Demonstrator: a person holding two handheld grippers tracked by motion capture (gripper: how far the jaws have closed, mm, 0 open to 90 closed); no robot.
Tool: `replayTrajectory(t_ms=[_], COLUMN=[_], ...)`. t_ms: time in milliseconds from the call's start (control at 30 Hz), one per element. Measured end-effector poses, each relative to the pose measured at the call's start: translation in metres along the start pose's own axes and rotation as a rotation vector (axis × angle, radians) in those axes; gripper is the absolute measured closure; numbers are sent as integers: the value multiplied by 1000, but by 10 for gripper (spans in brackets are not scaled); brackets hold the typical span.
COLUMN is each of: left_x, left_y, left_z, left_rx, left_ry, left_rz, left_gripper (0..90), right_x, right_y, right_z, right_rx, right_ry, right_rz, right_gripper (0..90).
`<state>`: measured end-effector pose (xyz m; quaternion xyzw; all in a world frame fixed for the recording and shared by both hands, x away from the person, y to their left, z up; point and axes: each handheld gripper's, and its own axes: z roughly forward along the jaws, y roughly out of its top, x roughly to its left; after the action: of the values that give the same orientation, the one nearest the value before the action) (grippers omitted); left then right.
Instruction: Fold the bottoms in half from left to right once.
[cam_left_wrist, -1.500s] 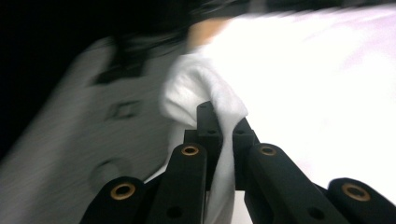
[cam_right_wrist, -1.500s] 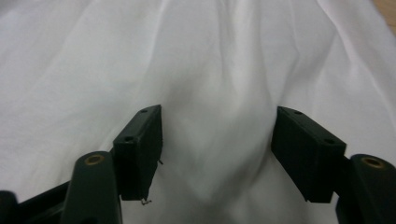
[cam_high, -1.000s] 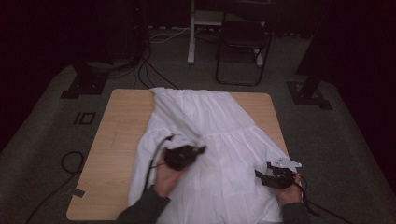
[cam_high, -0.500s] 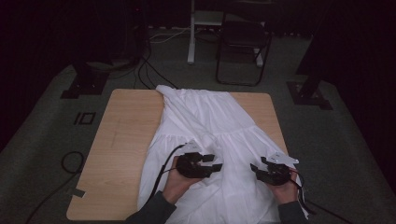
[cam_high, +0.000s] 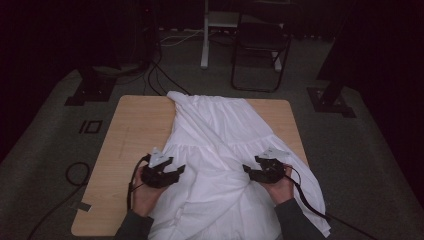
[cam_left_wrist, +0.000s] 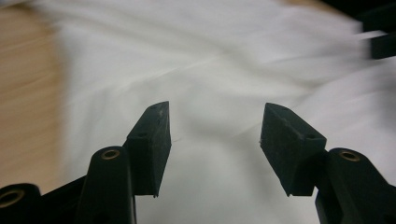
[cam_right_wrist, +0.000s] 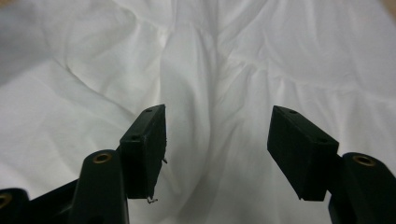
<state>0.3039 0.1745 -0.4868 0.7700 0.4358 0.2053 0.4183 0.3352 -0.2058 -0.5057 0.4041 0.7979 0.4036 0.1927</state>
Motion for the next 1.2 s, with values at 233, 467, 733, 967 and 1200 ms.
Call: replayTrajectory(t_ms=[233,467,733,967,1200], left_x=[46,62,26,-8,-43], left_y=[-40,-56,-9,10,-20], left_z=[6,30,-22,-7,75], left_rx=[86,168,-80,-17,211], left_ry=[110,-2,-137,-33,23], left_rz=[-123,-169,-60,10,87], left_gripper=[379,713,893,693,498], right_x=[2,3,-9,-54,-123], right_y=[-5,-7,7,19,-44], right_z=[24,29,-16,-83,-33], right_rx=[76,142,-23,-194,88], right_ry=[35,115,78,-119,-244], right_rz=[16,5,-3,68,144], right_gripper=[411,877,887,888,880])
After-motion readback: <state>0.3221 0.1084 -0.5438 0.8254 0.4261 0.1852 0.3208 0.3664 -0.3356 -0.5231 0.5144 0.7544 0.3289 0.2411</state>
